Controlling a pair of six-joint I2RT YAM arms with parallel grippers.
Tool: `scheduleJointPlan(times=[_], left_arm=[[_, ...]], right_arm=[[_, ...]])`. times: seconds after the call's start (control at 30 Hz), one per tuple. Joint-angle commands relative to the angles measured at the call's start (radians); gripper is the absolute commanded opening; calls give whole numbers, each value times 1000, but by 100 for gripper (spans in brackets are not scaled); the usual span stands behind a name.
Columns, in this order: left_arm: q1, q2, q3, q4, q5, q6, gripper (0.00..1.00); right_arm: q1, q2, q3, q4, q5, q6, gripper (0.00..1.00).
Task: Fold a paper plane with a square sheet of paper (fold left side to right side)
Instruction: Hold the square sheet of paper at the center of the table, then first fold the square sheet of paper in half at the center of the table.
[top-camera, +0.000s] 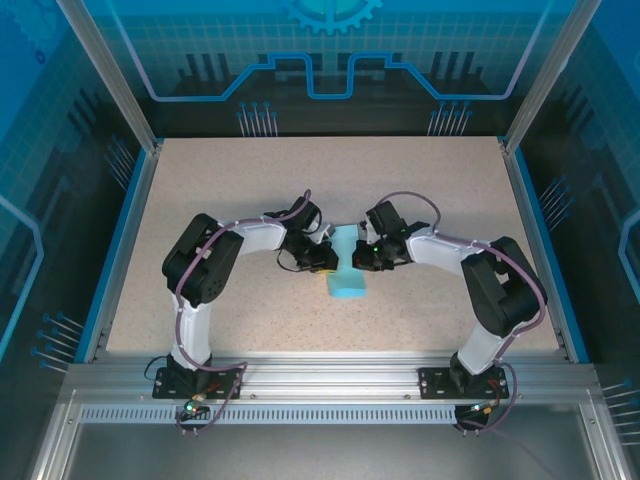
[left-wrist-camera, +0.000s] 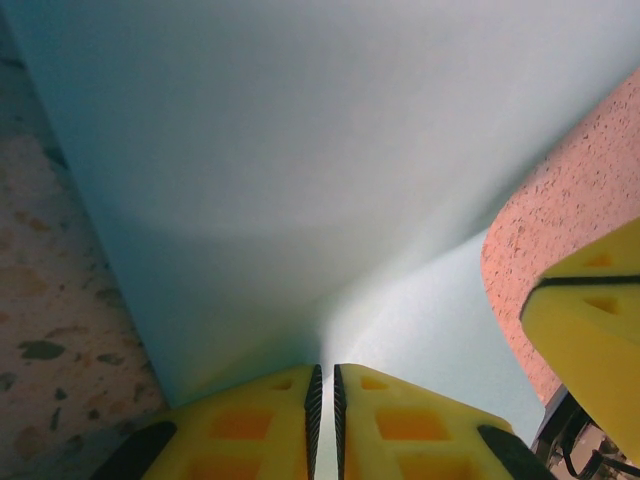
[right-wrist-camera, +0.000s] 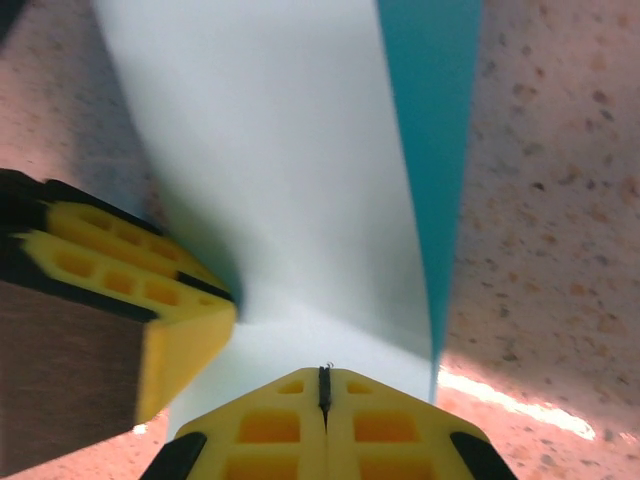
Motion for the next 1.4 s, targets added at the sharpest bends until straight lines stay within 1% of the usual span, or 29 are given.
scheduleJointPlan(times=[0.0,0.17,0.4,0.67,0.97,1.37], left_arm=[[-5,40,-6,-57,-31,-1,16],[-4,45,-3,-58,-29,-3,16],[-4,47,-2,-61,-30,-1,16],[-5,47,0,-62,-23,5,16],[-6,7,-26,-95,-18,50,17],[-28,-65,-98,-117,-19,103,19]], right_arm=[[-4,4,29,42,-42,2,6],[-7,78,78,84,-67,11,5],[-11,180,163,65,-84,-2,5],[-15,246,175,45,-69,2,5],[-18,273,169,-25,-32,11,5],[-18,281,143,-26,-22,33,5]])
